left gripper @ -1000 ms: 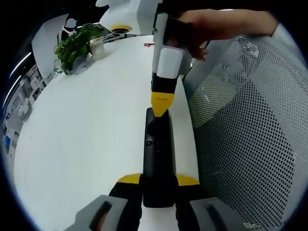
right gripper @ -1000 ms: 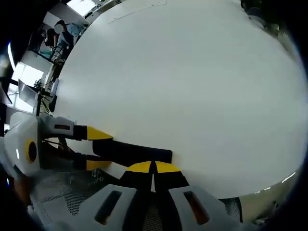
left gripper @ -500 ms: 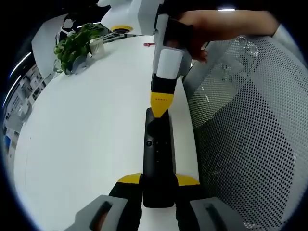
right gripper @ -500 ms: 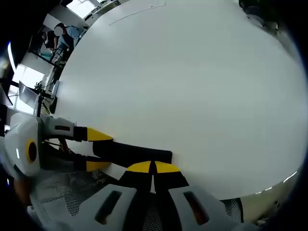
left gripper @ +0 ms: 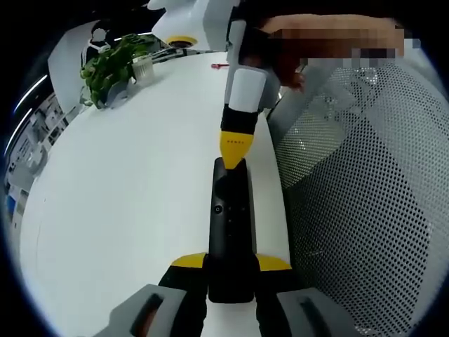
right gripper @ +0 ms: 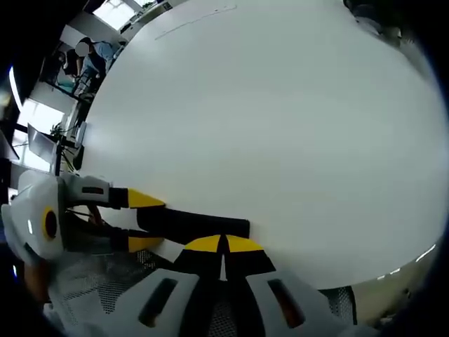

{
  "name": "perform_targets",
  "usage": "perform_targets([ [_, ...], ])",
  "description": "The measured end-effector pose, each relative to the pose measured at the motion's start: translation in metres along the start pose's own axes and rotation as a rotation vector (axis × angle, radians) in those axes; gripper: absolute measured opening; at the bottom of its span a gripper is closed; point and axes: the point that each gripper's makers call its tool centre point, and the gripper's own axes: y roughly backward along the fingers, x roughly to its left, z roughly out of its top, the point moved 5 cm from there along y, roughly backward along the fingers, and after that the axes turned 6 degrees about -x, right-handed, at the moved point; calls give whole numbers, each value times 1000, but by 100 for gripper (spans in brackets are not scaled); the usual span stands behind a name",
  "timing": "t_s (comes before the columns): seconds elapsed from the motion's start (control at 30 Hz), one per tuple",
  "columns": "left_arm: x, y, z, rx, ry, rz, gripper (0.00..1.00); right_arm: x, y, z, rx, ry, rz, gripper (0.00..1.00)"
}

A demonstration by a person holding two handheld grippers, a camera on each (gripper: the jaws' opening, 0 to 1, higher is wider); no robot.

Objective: Press the specified remote control buttons in sequence, fully releasing each button before pressing the next.

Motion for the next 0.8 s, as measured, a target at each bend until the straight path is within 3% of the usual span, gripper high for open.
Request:
perform_targets([
  [0.27,0,0,0,0,-3,0,25,7,-1,-2,4,0,38,0],
  [0.8,0,0,1,2,-7,-2,25,7,-7,-2,26,23,32,0],
])
